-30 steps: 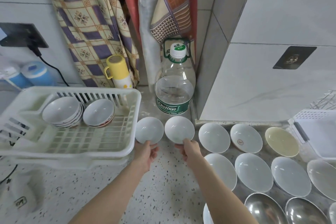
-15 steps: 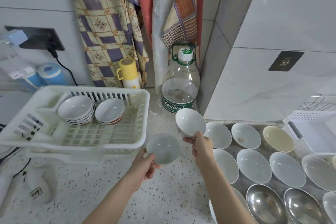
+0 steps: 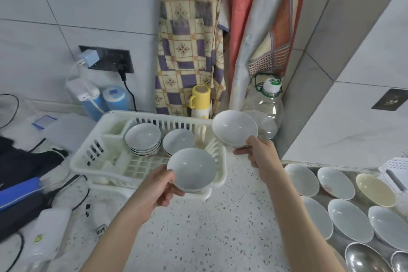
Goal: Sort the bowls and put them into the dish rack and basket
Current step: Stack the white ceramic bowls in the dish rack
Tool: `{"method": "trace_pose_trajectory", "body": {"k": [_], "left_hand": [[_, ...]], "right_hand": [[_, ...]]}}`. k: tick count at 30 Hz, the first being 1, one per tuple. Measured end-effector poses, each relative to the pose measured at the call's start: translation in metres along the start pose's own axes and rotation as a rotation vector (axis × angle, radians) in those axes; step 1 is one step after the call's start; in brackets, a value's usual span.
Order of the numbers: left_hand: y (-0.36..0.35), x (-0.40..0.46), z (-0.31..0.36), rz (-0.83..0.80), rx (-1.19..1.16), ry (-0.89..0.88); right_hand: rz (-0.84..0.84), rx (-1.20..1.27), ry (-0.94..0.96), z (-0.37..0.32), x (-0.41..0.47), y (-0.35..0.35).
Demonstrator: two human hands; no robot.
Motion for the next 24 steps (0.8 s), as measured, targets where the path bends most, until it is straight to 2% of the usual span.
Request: {"method": "trace_pose_trajectory", "body": {"k": [5, 9, 15, 24], "left_hand": [[0.069, 0.008, 0.014, 0.164, -0.124, -0.074], [0.104, 0.020, 0.025, 0.216, -0.206, -0.136], [0.124, 0.046, 0.040, 0.228, -0.332, -0.221], [0.127, 0.088, 0.051, 0.182, -0.343, -0.276]], "right_hand": [[-0.028, -0.151, 0.003, -0.008, 0.017, -0.059], [-0.027, -0.278, -0.004, -0.010, 0.035, -0.104], [0.047, -0.448, 0.096, -0.003, 0.052, -0.152], [0.068, -0.468, -0.041, 0.016, 0.069, -0.183]]}}
Point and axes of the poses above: each hand's wrist, its own x-axis towards the middle knuckle, its own y-axis out of the back of the hand, z = x × y, the point moved 1 cm from there along x, towards the middle knuckle, and after that the axes turned 12 degrees about -x, right-handed, at the moved point
